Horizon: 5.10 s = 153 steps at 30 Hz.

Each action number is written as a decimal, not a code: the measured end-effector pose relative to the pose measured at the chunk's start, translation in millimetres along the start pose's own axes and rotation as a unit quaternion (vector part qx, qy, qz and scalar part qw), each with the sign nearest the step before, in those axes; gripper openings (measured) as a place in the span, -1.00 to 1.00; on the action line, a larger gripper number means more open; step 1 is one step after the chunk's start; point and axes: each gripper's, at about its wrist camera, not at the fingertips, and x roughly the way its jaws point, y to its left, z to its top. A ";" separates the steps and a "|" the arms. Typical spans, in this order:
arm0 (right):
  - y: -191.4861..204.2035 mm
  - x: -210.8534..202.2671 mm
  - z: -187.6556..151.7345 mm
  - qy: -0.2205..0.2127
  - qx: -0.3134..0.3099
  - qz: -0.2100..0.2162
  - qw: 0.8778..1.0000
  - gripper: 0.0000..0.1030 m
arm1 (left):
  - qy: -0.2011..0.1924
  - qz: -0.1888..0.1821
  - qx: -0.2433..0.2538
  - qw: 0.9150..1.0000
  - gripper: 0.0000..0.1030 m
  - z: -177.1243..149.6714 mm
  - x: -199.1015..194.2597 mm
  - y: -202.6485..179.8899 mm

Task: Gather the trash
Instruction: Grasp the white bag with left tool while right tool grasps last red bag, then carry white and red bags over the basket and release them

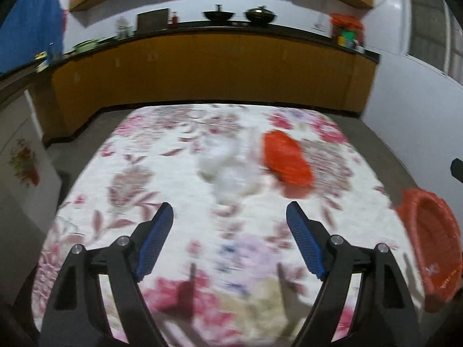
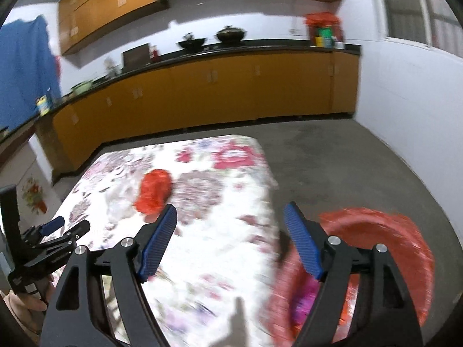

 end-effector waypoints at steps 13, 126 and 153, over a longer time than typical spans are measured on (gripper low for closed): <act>99.8 143.3 7.2 0.090 -0.045 0.064 0.993 0.31 | 0.000 0.024 -0.078 0.997 0.63 4.0 34.8 93.3; -175.0 -146.1 -46.3 -0.019 0.133 -0.152 0.979 -0.11 | 0.061 -0.273 0.184 0.942 -0.54 -21.6 -82.6 -295.1; -195.8 -173.0 -57.0 -0.047 0.162 -0.147 0.975 0.39 | 0.097 -0.283 0.171 0.939 0.09 -40.3 -62.7 -292.6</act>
